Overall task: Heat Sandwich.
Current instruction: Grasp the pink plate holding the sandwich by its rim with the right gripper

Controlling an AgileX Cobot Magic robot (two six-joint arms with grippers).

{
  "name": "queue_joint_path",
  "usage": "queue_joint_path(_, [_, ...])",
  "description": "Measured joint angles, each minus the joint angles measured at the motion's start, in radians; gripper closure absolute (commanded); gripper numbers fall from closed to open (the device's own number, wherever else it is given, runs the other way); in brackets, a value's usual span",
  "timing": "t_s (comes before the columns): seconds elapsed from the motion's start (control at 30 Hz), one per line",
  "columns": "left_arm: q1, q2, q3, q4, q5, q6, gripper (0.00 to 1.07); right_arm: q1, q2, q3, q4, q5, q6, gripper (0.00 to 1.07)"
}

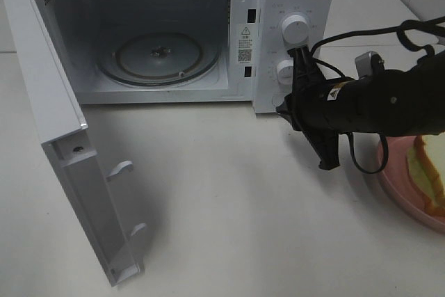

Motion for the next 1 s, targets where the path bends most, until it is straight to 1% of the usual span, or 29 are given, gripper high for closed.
queue_joint_path(0.07, [0.0, 0.0, 0.0, 0.0, 0.0, 0.0, 0.07, 0.0, -0.025, 0.0, -0.062, 0.058, -0.004, 1.04])
queue_joint_path(0.13, [0.0, 0.0, 0.0, 0.0, 0.0, 0.0, 0.07, 0.0, -0.033, 0.0, -0.079, 0.073, -0.006, 1.04])
queue_joint_path(0.23, [0.0, 0.0, 0.0, 0.0, 0.0, 0.0, 0.07, 0.0, -0.06, 0.001, -0.165, 0.152, -0.017, 1.03])
queue_joint_path(0.3, [0.0, 0.0, 0.0, 0.0, 0.0, 0.0, 0.07, 0.0, -0.069, 0.001, -0.186, 0.168, -0.02, 1.02])
queue_joint_path(0.33, [0.0, 0.0, 0.0, 0.0, 0.0, 0.0, 0.07, 0.0, -0.088, 0.001, -0.231, 0.205, -0.036, 1.02])
queue_joint_path(0.4, [0.0, 0.0, 0.0, 0.0, 0.0, 0.0, 0.07, 0.0, -0.106, 0.001, -0.258, 0.249, -0.076, 1.02])
queue_joint_path(0.43, [0.0, 0.0, 0.0, 0.0, 0.0, 0.0, 0.07, 0.0, -0.121, 0.001, -0.265, 0.296, -0.138, 1.01])
queue_joint_path(0.47, [0.0, 0.0, 0.0, 0.0, 0.0, 0.0, 0.07, 0.0, -0.121, 0.001, -0.265, 0.296, -0.138, 1.01])
queue_joint_path(0.57, [0.0, 0.0, 0.0, 0.0, 0.0, 0.0, 0.07, 0.0, -0.14, 0.001, -0.267, 0.374, -0.248, 1.01])
queue_joint_path(0.6, [0.0, 0.0, 0.0, 0.0, 0.0, 0.0, 0.07, 0.0, -0.153, 0.001, -0.267, 0.42, -0.324, 1.01])
queue_joint_path(0.63, [0.0, 0.0, 0.0, 0.0, 0.0, 0.0, 0.07, 0.0, -0.153, 0.001, -0.267, 0.42, -0.324, 1.01])
queue_joint_path(0.73, [0.0, 0.0, 0.0, 0.0, 0.0, 0.0, 0.07, 0.0, -0.181, 0.001, -0.267, 0.481, -0.454, 1.0])
queue_joint_path(0.77, [0.0, 0.0, 0.0, 0.0, 0.0, 0.0, 0.07, 0.0, -0.198, 0.001, -0.267, 0.515, -0.532, 0.99])
queue_joint_path(0.83, [0.0, 0.0, 0.0, 0.0, 0.0, 0.0, 0.07, 0.0, -0.207, 0.001, -0.267, 0.534, -0.566, 0.99])
queue_joint_path(0.9, [0.0, 0.0, 0.0, 0.0, 0.0, 0.0, 0.07, 0.0, -0.236, 0.001, -0.267, 0.593, -0.685, 0.98])
queue_joint_path(0.93, [0.0, 0.0, 0.0, 0.0, 0.0, 0.0, 0.07, 0.0, -0.236, 0.001, -0.267, 0.593, -0.685, 0.98])
queue_joint_path(1.0, [0.0, 0.0, 0.0, 0.0, 0.0, 0.0, 0.07, 0.0, -0.255, 0.001, -0.267, 0.633, -0.772, 0.97])
